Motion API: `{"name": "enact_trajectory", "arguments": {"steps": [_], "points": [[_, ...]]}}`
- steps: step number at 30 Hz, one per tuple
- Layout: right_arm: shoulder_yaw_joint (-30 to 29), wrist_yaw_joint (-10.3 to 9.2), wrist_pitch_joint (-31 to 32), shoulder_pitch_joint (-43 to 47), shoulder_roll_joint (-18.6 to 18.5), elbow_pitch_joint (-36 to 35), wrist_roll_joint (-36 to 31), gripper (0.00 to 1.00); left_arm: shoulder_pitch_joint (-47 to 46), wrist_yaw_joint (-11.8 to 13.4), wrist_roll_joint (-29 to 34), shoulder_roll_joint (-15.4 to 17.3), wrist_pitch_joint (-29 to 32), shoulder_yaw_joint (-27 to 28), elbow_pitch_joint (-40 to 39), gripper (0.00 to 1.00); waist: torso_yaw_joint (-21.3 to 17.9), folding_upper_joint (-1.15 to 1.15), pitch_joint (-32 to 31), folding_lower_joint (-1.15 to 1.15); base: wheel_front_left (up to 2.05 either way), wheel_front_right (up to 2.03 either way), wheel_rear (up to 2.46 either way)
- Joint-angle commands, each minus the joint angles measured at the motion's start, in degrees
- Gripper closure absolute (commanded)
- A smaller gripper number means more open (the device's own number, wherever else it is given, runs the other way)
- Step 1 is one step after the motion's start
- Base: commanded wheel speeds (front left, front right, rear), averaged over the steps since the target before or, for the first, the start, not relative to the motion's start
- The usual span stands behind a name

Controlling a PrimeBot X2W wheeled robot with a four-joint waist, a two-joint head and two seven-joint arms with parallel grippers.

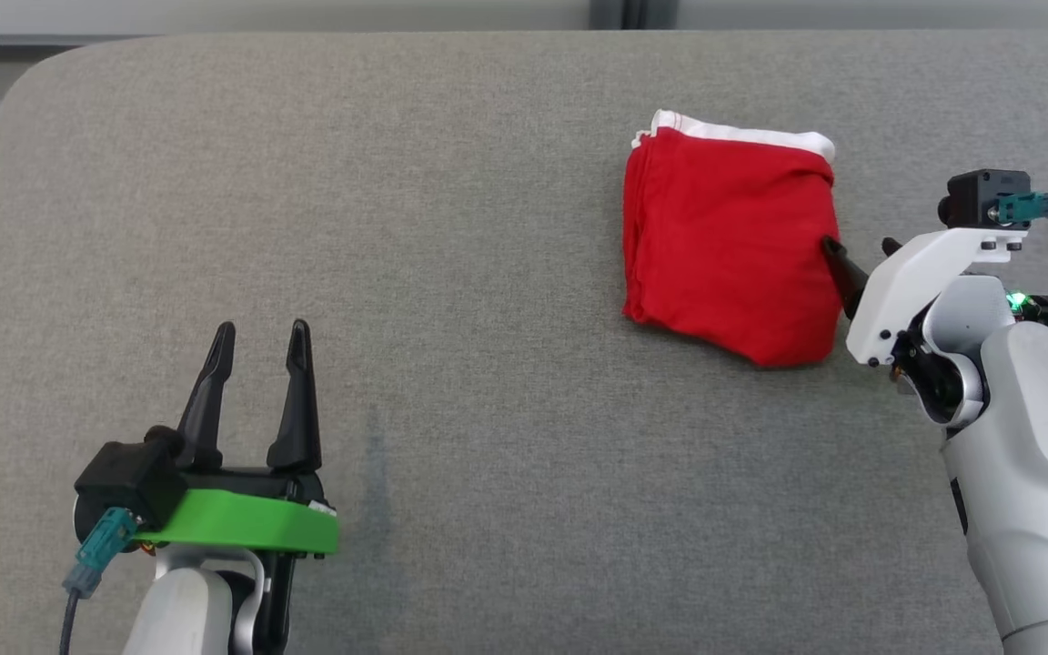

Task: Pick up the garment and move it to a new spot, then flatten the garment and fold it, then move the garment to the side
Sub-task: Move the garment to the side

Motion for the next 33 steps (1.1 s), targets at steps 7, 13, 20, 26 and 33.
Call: {"name": "enact_trajectory", "arguments": {"steps": [7, 13, 20, 26, 33], "points": [[-3.6, -0.03, -2.9, -4.4, 2.6, 9.1, -1.7, 0.0, -2.0, -0.2, 0.0, 0.0, -0.1, -0.4, -1.0, 0.0, 4.0, 0.0, 4.0, 0.0, 0.0, 0.0, 0.0], [-1.4, -0.05, -1.0, -5.6, 2.2, 14.4, -3.0, 1.0, -2.3, -0.2, 0.5, 0.0, -0.1, -0.8, -1.5, 0.0, 3.8, 0.0, 3.6, 0.0, 0.0, 0.0, 0.0], [7.1, -0.08, 1.7, -8.2, -3.8, 10.7, -2.5, 1.0, -0.8, -0.2, 0.4, 0.6, -0.1, -0.7, -1.8, 0.0, 1.0, 0.0, 2.5, 0.0, 0.0, 0.0, 0.0], [18.5, -0.07, 9.5, -8.9, -11.9, 1.1, 5.7, 1.0, 0.2, -0.2, 0.8, 1.3, -0.1, 0.2, -2.8, 0.0, -4.1, 0.0, 1.5, 0.0, 0.0, 0.0, 0.0], [24.5, -0.06, 15.1, -9.8, -22.7, -10.4, 14.1, 1.0, -0.5, -0.2, 1.6, 2.4, -0.1, 0.3, -4.4, 0.0, -12.0, 0.0, 2.6, 0.0, 0.0, 0.0, 0.0]]}}
